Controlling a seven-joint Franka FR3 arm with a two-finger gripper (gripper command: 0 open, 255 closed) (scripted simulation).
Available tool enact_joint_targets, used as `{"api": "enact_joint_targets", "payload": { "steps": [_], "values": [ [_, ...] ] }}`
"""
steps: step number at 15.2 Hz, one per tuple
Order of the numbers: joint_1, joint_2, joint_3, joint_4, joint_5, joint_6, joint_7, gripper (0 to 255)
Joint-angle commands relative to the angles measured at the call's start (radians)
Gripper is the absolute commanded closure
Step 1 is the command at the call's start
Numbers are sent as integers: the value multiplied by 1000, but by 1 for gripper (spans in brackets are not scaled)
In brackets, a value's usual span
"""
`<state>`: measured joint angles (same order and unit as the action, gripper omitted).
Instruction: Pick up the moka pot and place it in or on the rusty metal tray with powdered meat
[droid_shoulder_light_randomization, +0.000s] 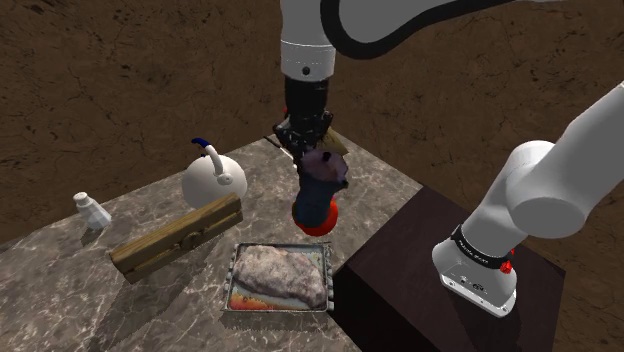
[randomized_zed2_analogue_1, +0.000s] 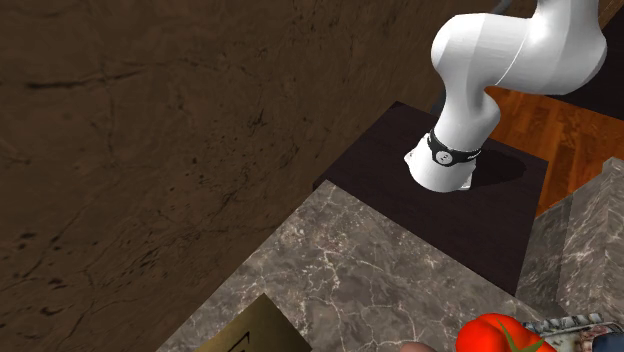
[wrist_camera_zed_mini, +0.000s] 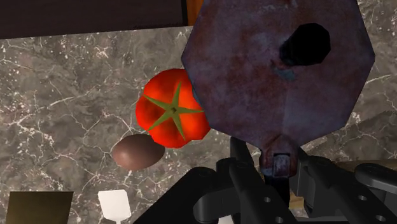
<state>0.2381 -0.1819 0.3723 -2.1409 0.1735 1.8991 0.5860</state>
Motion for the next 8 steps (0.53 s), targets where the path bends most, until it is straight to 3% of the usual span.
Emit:
{"api": "enact_joint_targets", "payload": {
  "steps": [1,8],
  "values": [
    [17,36,30,44,-6,-2,53,255],
    [72,176,108,194,-55,-6,212,255]
  ]
}}
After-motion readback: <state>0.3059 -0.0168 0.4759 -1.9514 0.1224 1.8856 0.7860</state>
